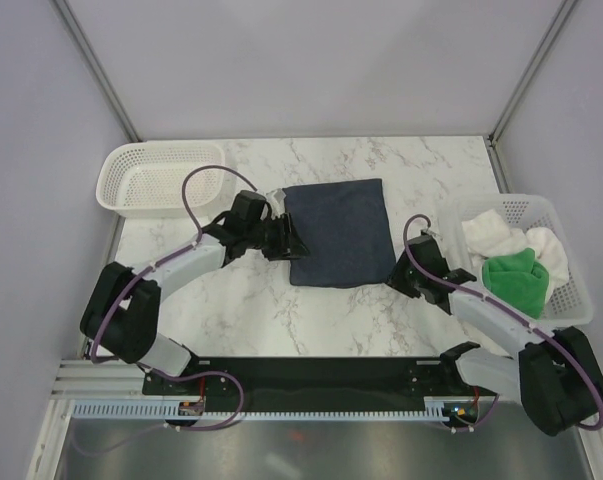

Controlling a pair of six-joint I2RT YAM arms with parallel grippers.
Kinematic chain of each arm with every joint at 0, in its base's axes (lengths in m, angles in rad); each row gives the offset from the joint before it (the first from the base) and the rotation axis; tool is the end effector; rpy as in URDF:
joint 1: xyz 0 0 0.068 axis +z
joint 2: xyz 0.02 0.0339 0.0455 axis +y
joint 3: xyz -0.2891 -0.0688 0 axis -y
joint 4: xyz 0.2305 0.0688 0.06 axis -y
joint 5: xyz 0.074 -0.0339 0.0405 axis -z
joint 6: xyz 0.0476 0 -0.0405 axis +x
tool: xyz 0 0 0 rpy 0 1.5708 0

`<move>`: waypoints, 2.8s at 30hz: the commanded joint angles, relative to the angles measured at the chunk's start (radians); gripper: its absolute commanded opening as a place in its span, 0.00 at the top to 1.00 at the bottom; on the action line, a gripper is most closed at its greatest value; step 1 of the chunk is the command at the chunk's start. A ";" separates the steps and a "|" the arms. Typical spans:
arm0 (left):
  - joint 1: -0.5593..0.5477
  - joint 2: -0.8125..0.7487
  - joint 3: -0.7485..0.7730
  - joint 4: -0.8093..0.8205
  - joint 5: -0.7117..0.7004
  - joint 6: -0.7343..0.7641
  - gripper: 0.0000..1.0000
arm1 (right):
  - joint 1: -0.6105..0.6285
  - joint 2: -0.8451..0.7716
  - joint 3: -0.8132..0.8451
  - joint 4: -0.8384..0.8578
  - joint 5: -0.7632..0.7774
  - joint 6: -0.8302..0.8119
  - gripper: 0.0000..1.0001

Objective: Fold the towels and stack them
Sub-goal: Fold the towel

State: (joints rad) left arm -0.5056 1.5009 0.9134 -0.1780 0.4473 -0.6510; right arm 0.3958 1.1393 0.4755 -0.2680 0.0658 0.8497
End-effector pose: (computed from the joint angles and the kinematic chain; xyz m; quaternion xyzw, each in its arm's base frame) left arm 0.2606 -0.1678 0.2431 0.0215 0.9011 -0.3797 0.2084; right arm 0.1766 0.0704 0.1838 0.2236 0.9222 0.1577 0.2732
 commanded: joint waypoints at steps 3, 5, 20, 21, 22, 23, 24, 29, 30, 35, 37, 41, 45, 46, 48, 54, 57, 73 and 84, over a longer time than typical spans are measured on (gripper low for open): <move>-0.053 0.057 -0.036 0.173 0.047 -0.077 0.51 | -0.002 0.005 0.135 0.021 0.068 -0.064 0.72; -0.054 0.102 -0.077 0.209 0.028 -0.104 0.51 | -0.009 0.081 0.167 0.041 0.057 -0.115 0.78; -0.045 0.018 -0.082 -0.081 -0.220 -0.133 0.49 | -0.037 0.048 -0.061 0.101 0.032 -0.017 0.85; -0.040 0.006 -0.067 -0.078 -0.193 -0.121 0.47 | -0.035 0.010 -0.052 0.080 0.031 -0.015 0.84; -0.031 -0.007 -0.044 -0.078 -0.144 -0.111 0.45 | -0.035 -0.007 -0.035 0.063 0.026 -0.018 0.81; -0.024 -0.011 0.016 -0.078 -0.118 -0.095 0.41 | -0.035 -0.021 -0.011 0.046 0.025 -0.034 0.79; -0.013 -0.008 0.051 -0.080 -0.090 -0.046 0.38 | -0.035 -0.032 0.055 0.015 0.023 -0.052 0.76; 0.104 0.149 0.364 -0.170 -0.052 0.146 0.37 | -0.107 0.167 0.379 -0.016 -0.050 -0.239 0.43; 0.120 0.183 0.404 -0.175 -0.042 0.171 0.37 | -0.124 0.219 0.429 -0.001 -0.063 -0.276 0.42; 0.191 0.387 0.629 -0.181 -0.006 0.313 0.38 | -0.227 0.563 0.779 -0.036 -0.306 -0.492 0.39; 0.205 0.476 0.677 -0.187 0.057 0.361 0.39 | -0.264 0.624 0.846 -0.034 -0.366 -0.544 0.39; 0.205 0.562 0.763 -0.189 0.067 0.425 0.36 | -0.336 0.810 1.045 -0.056 -0.454 -0.621 0.40; 0.205 0.657 0.843 -0.199 0.099 0.490 0.34 | -0.341 0.954 1.201 -0.151 -0.463 -0.739 0.41; 0.205 0.695 0.875 -0.201 0.106 0.498 0.34 | -0.342 0.979 1.227 -0.164 -0.463 -0.759 0.42; 0.207 0.732 0.922 -0.238 0.110 0.513 0.34 | -0.350 1.049 1.287 -0.191 -0.468 -0.790 0.43; 0.213 0.861 1.079 -0.328 0.093 0.541 0.34 | -0.383 1.171 1.376 -0.200 -0.518 -0.813 0.45; 0.222 0.878 1.095 -0.325 0.087 0.545 0.34 | -0.385 1.192 1.397 -0.209 -0.535 -0.831 0.45; 0.239 0.958 1.162 -0.336 0.209 0.587 0.39 | -0.390 1.215 1.408 -0.209 -0.635 -0.880 0.66; 0.243 0.969 1.184 -0.333 0.134 0.605 0.31 | -0.437 1.214 1.434 -0.209 -0.663 -0.877 0.76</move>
State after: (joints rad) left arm -0.2657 2.4630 2.0544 -0.5083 0.5991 -0.0875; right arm -0.0345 2.3531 1.8664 -0.4881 -0.5629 -0.0017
